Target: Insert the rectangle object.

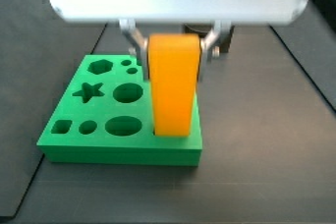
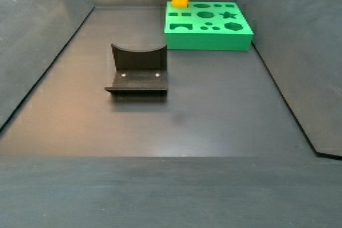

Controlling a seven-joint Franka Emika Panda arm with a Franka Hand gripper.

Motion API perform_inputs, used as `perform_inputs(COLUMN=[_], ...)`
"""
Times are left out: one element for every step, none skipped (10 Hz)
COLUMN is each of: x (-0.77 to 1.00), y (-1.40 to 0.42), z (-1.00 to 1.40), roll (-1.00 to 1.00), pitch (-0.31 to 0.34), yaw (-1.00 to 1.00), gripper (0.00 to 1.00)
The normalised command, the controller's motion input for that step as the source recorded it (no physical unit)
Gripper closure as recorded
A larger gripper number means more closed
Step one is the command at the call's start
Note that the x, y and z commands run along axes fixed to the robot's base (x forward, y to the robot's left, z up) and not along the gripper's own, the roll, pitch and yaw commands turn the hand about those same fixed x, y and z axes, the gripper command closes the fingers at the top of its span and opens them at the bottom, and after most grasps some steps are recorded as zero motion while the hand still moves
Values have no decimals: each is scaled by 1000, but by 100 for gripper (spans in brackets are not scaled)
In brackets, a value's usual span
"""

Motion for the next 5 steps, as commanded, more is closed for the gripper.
perform_inputs(x=[157, 157, 0, -3, 0], y=[-23, -34, -6, 6, 0], z=[-726, -814, -506, -154, 0], roll=[-1, 0, -73, -86, 0], pitch=[0, 10, 0, -67, 0], yaw=[43, 43, 0, 0, 0], gripper=[100, 100, 100, 100, 100])
